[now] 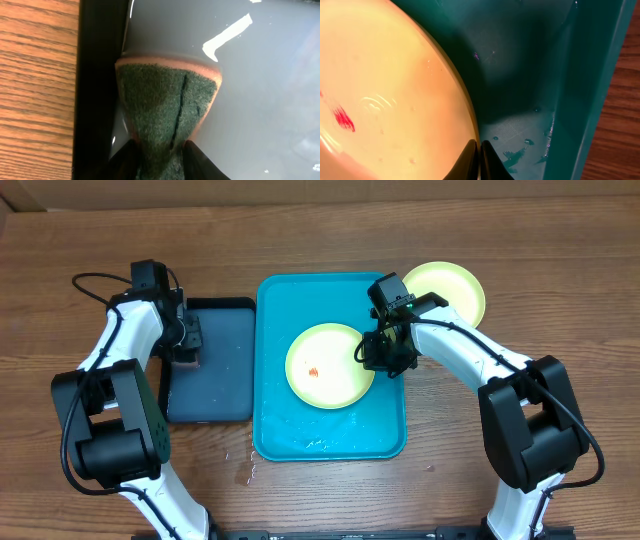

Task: Clean dirty plates on tray and stack at the side
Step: 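Grasp the green sponge with the left gripper and lift it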

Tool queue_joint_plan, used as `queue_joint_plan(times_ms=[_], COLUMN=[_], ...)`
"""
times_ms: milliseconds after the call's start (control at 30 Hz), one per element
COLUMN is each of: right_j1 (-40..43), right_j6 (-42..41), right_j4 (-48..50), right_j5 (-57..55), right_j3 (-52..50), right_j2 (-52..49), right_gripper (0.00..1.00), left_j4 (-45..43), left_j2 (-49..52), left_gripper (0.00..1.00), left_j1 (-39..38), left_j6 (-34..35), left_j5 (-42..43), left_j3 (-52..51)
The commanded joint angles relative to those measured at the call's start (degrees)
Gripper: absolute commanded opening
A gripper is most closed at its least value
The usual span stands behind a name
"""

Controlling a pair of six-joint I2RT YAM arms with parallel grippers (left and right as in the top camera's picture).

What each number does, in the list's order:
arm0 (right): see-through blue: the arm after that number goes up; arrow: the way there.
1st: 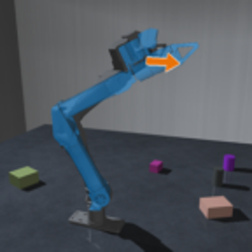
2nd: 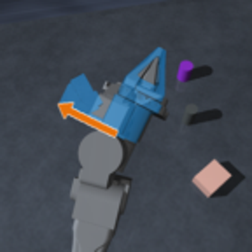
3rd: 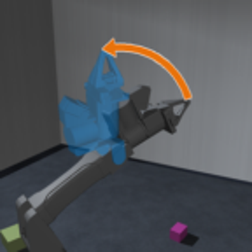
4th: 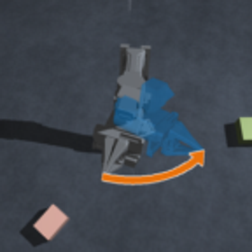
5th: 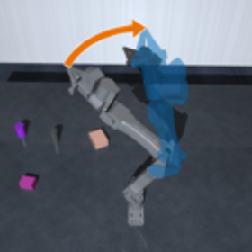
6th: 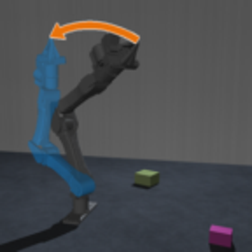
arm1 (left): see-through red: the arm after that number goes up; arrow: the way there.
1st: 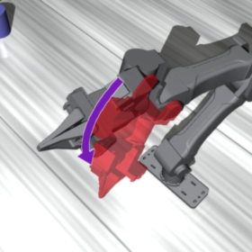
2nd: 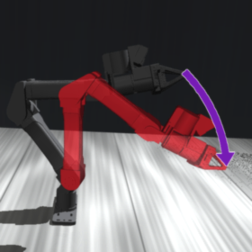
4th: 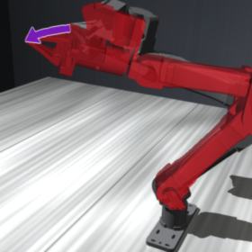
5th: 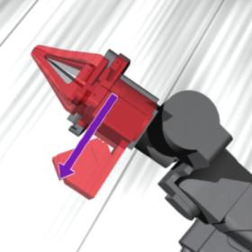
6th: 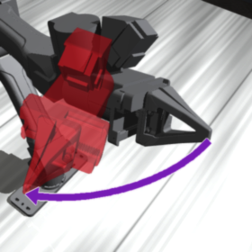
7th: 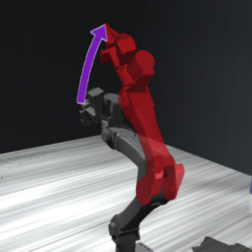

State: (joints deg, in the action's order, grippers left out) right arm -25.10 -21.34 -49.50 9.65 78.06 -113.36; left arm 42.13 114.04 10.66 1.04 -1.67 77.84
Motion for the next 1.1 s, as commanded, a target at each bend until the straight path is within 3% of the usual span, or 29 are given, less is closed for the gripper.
queue_joint_plan(times_ms=[0,67,100,133,500,600,900,1067], right_j1=[0.4,0.4,0.4,0.4,0.4,0.3,0.3,0.4], right_j6=[0.3,0.3,0.3,0.3,0.3,0.3,0.1,0.1], right_j4=[0.2,0.2,0.2,0.2,0.6,1.9,2.7,2.7], right_j5=[-0.5,-0.5,-0.6,-0.6,-0.6,-0.5,4.8,5.0], right_j3=[1.4,1.4,1.4,1.4,1.4,0.9,0.6,0.6], right_j2=[1.9,1.9,1.9,1.9,1.9,1.9,1.9,1.9], right_gripper=[0.04,0.04,0.04,0.04,0.04,0.08,0.07,0.18], left_j4=[-1.2,-1.2,-1.1,-0.9,7.4,7.7,10.6,12.4], left_j2=[1.0,1.0,1.0,0.9,-2.3,-4.3,-8.0,-8.0], left_gripper=[0.31,0.2,0.07,0.04,0.04,0.04,0.04,0.04], left_j1=[0.5,0.5,0.5,0.5,0.6,0.6,0.6,0.5], left_j6=[-1.8,-1.9,-1.9,-1.9,-2.4,-2.8,-2.8,-2.8], left_j5=[1.2,1.7,2.4,3.4,11.0,12.7,17.9,18.0], left_j3=[-1.7,-1.7,-1.7,-1.5,5.8,5.9,5.9,5.8])
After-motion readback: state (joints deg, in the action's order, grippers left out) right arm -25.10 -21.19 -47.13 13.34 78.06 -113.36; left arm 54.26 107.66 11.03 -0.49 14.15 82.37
